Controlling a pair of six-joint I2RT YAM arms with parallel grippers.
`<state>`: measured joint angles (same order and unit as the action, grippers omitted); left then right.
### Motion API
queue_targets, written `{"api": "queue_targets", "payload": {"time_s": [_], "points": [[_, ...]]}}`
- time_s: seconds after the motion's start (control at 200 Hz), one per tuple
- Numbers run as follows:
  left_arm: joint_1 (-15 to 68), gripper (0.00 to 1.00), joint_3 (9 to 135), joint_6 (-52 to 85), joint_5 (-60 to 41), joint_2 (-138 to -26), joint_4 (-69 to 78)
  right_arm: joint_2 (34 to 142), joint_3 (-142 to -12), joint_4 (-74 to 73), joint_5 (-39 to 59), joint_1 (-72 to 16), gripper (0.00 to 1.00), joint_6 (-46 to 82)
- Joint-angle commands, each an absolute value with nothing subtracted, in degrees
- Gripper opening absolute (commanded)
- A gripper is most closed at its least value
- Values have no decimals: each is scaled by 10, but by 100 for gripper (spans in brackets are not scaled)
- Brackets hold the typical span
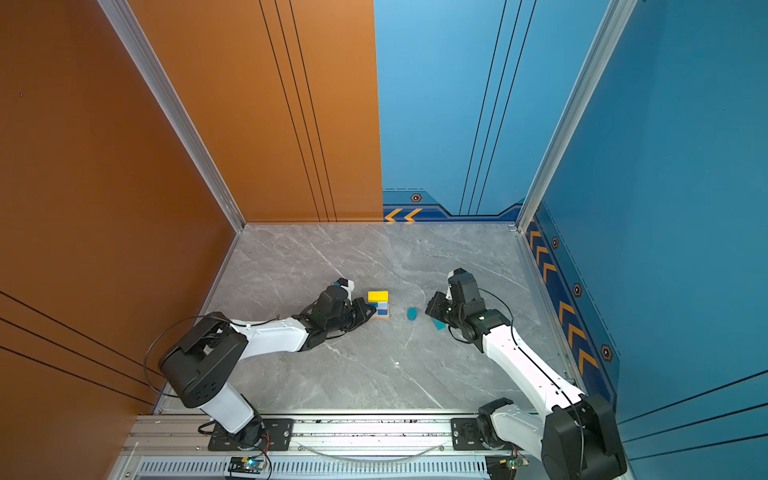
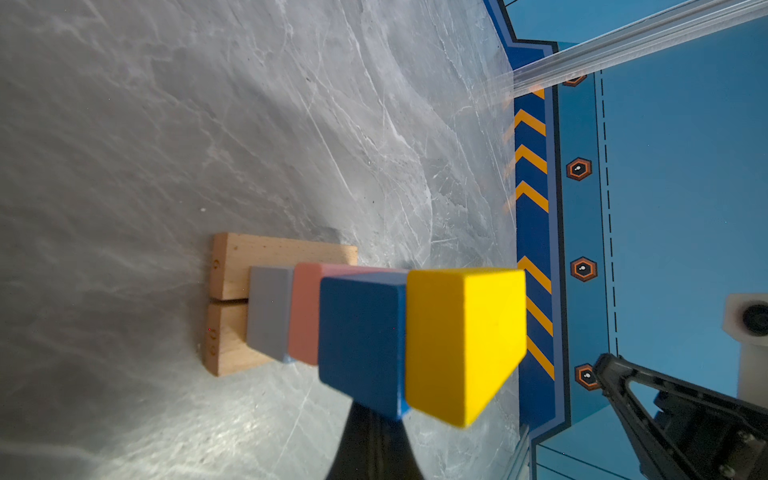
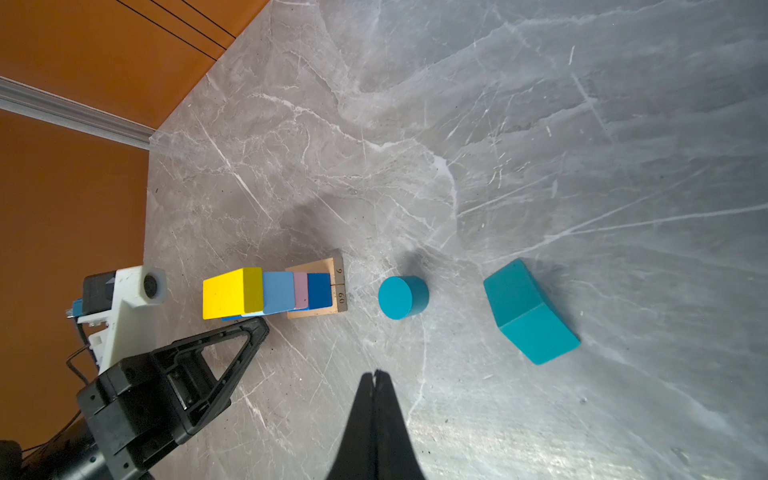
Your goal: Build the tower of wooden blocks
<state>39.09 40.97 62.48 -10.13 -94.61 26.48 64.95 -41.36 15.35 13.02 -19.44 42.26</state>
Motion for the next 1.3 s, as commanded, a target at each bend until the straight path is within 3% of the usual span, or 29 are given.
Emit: {"api": "queue_targets", "payload": {"time_s": [0.0, 0.385, 0.731, 1.291], "points": [[398, 0, 408, 621, -109, -927, 270, 640, -407, 144, 136, -193, 0, 431], [438, 0, 383, 570, -41, -815, 172, 652, -418, 140, 124, -213, 0, 440], [424, 0, 371, 480, 97, -636, 7, 715, -456, 121, 111, -252, 0, 448], [295, 0, 374, 399, 3, -582, -53, 855, -567, 111, 126, -279, 0, 446]]}}
